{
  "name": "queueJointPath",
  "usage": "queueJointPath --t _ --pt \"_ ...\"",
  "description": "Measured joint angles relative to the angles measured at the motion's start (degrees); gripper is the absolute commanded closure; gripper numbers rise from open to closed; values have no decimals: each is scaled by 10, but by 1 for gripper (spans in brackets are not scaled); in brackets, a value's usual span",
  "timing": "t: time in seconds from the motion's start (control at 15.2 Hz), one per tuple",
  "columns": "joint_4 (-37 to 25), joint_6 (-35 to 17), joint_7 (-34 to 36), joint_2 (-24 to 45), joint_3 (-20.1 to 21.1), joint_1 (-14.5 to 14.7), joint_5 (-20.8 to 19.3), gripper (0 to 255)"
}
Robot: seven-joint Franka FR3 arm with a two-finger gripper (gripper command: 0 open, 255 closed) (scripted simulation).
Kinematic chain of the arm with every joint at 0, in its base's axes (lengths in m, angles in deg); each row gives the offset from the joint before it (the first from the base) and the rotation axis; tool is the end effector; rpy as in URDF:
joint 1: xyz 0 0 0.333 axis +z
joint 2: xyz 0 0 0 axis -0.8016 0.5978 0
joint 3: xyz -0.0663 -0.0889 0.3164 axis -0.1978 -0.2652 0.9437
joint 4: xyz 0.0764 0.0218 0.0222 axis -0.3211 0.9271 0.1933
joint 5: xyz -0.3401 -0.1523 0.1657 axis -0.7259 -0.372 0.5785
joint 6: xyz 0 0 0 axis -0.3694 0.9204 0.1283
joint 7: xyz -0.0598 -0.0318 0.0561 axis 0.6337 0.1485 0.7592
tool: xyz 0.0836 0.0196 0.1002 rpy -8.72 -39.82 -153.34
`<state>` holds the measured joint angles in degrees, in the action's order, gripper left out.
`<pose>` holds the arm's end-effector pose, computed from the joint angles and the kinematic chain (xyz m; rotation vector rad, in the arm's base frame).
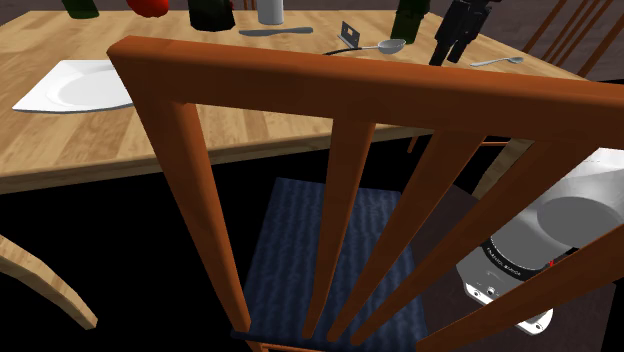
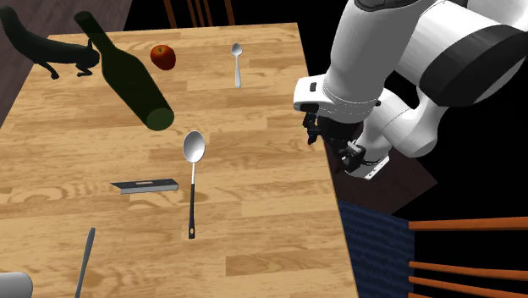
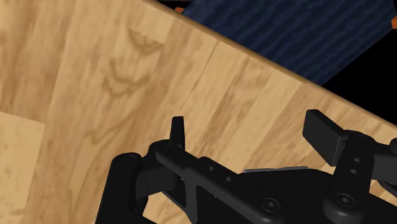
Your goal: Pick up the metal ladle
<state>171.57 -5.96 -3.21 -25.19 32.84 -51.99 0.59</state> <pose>0.3156 -0.0015 0.5916 -3.0143 -0.0901 -0.0738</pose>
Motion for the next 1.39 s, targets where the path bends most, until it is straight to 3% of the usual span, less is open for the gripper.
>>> queueJointPath --t 0.2,0.73,1.06,1.39 --pt "-8 -10 -37 19 -19 5 -10 0" --pt "-100 -60 -274 164 -124 48 -36 0" --pt "-184 -80 -429 277 -178 75 -17 0" --pt "-301 -71 -582 401 -216 89 28 0"
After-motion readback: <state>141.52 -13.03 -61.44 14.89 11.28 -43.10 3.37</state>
